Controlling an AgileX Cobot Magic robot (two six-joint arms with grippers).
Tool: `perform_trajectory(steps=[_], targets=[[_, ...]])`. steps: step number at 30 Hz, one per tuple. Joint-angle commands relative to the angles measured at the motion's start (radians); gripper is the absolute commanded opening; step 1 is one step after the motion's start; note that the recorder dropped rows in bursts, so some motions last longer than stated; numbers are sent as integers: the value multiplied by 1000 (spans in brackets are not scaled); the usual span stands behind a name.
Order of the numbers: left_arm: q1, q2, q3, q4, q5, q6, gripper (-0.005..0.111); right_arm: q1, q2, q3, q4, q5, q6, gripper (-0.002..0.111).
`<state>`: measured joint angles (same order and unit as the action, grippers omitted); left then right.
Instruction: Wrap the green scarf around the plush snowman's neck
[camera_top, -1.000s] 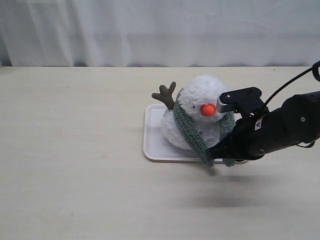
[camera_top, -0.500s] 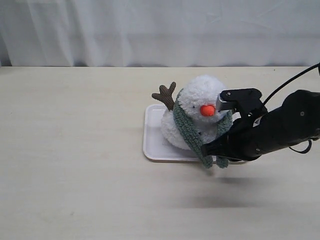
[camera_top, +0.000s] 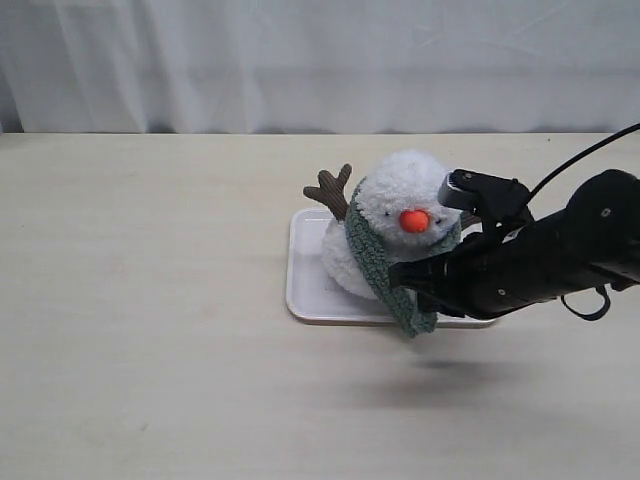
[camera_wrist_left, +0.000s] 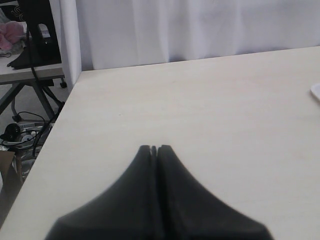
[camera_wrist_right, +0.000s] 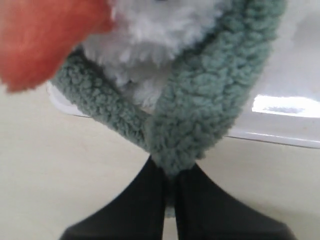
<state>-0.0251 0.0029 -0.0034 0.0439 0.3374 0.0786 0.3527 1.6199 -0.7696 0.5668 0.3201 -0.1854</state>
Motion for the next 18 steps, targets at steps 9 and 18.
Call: perform_trajectory(steps=[9, 18], targets=[[1, -3, 3, -4, -11, -1, 0, 10, 87, 4, 25, -57, -40, 23], [1, -3, 3, -4, -11, -1, 0, 10, 87, 4, 19, -34, -183, 63]])
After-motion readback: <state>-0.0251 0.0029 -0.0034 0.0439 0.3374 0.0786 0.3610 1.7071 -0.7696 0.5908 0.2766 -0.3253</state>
